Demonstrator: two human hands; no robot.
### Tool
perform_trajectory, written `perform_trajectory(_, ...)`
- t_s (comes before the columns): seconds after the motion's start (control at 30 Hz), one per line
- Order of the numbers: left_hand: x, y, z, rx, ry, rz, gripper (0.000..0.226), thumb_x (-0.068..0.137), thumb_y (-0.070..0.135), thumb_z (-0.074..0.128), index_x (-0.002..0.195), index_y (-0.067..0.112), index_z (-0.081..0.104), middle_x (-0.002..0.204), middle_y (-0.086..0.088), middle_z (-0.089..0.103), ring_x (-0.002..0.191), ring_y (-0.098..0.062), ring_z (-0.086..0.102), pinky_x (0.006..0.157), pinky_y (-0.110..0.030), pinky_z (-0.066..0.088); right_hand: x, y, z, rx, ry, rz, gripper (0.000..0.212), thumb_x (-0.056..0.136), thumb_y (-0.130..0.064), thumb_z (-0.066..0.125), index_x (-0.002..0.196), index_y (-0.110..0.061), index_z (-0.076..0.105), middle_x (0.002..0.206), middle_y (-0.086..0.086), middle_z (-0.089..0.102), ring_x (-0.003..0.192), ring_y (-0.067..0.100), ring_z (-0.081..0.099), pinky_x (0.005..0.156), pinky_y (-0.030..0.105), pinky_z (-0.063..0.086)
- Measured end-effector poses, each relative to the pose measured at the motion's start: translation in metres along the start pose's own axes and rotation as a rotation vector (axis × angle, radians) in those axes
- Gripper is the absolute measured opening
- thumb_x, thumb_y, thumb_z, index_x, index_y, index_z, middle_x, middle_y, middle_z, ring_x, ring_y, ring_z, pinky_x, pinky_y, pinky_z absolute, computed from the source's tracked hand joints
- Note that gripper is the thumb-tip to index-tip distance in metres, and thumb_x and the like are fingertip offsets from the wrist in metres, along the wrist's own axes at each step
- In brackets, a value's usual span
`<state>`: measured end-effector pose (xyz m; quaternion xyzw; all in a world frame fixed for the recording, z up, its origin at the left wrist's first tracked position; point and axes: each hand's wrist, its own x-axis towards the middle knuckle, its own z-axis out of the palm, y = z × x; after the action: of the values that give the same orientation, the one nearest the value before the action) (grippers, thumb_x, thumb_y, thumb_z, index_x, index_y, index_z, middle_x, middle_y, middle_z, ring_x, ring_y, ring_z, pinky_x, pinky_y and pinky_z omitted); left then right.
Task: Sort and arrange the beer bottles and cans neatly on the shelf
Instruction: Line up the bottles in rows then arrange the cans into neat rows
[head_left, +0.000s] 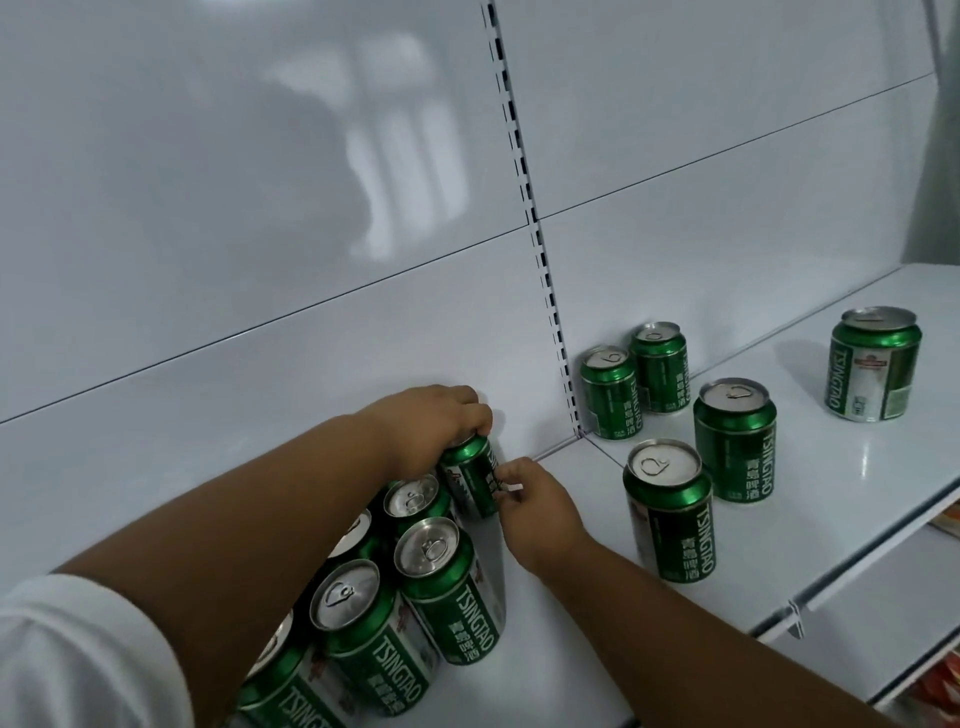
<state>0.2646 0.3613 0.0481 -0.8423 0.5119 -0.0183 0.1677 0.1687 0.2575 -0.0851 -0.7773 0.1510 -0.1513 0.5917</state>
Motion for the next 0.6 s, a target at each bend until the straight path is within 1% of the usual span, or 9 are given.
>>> perform_trajectory(0.1,0.002,-0.001,0.003,-0.051,0.014,-0.022,0.052,0.074,0.001,0.063,0.121,0.022,0.054,0.118,0.001,0.051,0.102,-0.021,0.053,0.085,-0.041,0.049,0.0,-0.001,0.001,-0.012,-0.019,-0.002,0.028,0.091,-0.002,0.046,0.102,-0.021,0.062,0.097,0.006,0.066,0.085,0.019,0.061,0.078,0.031,0.051)
perform_trajectory(0.17,0.006,-0.001,0.0,-0.104,0.02,-0.065,0.045,0.082,0.012,0.063,0.126,0.02,0.053,0.115,0.0,0.053,0.104,-0.021,0.054,0.088,-0.036,0.047,-0.002,-0.002,0.0,-0.027,-0.021,-0.02,0.029,0.092,-0.001,0.045,0.107,-0.015,0.066,0.101,0.004,0.066,0.091,0.019,0.062,0.08,0.027,0.05)
perform_trajectory(0.23,0.012,-0.002,-0.001,-0.072,0.003,-0.121,0.039,0.088,0.022,0.062,0.126,0.019,0.053,0.114,0.0,0.055,0.107,-0.022,0.054,0.088,-0.033,0.045,-0.004,-0.002,-0.001,-0.037,-0.024,-0.035,0.029,0.093,0.001,0.044,0.107,-0.01,0.067,0.095,0.001,0.063,0.089,0.016,0.06,0.075,0.022,0.046)
perform_trajectory(0.33,0.018,-0.004,0.001,-0.015,-0.017,-0.142,0.03,0.089,0.023,0.064,0.117,0.016,0.057,0.11,-0.003,0.057,0.105,-0.025,0.055,0.083,-0.032,0.043,-0.007,-0.004,-0.003,-0.037,-0.034,-0.041,0.029,0.093,0.005,0.043,0.102,-0.002,0.069,0.085,-0.002,0.059,0.078,0.009,0.056,0.061,0.006,0.042)
perform_trajectory(0.37,0.018,-0.004,0.001,-0.014,-0.022,-0.135,0.035,0.088,0.021,0.066,0.122,0.017,0.056,0.114,-0.003,0.057,0.106,-0.024,0.054,0.084,-0.032,0.043,-0.007,-0.005,-0.003,-0.043,-0.035,-0.045,0.028,0.093,0.006,0.043,0.101,0.0,0.07,0.086,0.001,0.06,0.078,0.009,0.056,0.061,0.006,0.042)
perform_trajectory(0.43,0.019,-0.005,-0.001,-0.016,-0.029,-0.125,0.044,0.087,0.019,0.068,0.129,0.018,0.053,0.122,-0.002,0.056,0.112,-0.023,0.052,0.09,-0.032,0.042,-0.007,-0.008,-0.003,-0.035,-0.033,-0.034,0.027,0.094,0.004,0.044,0.1,-0.001,0.07,0.091,0.008,0.064,0.083,0.013,0.058,0.071,0.019,0.048)
perform_trajectory(0.5,0.018,-0.005,-0.003,-0.016,-0.031,-0.12,0.047,0.087,0.02,0.068,0.131,0.018,0.052,0.125,-0.003,0.055,0.115,-0.024,0.051,0.092,-0.032,0.042,-0.008,-0.011,-0.004,-0.006,-0.036,0.005,0.026,0.095,0.001,0.045,0.096,-0.011,0.068,0.095,0.009,0.065,0.087,0.017,0.06,0.079,0.028,0.049)
perform_trajectory(0.57,0.017,-0.004,-0.003,-0.013,-0.03,-0.111,0.046,0.087,0.021,0.067,0.131,0.017,0.052,0.124,-0.004,0.055,0.115,-0.025,0.051,0.093,-0.034,0.043,-0.009,-0.012,-0.005,-0.008,-0.035,0.011,0.025,0.095,-0.002,0.045,0.093,-0.017,0.064,0.1,0.011,0.067,0.088,0.02,0.061,0.081,0.031,0.05)
perform_trajectory(0.6,0.017,-0.003,-0.003,-0.015,-0.028,-0.11,0.045,0.087,0.021,0.066,0.13,0.017,0.053,0.123,-0.005,0.055,0.114,-0.026,0.052,0.092,-0.034,0.044,-0.01,-0.011,-0.006,-0.021,-0.028,0.001,0.024,0.095,-0.003,0.046,0.098,-0.017,0.066,0.105,0.011,0.068,0.09,0.019,0.061,0.082,0.031,0.05)
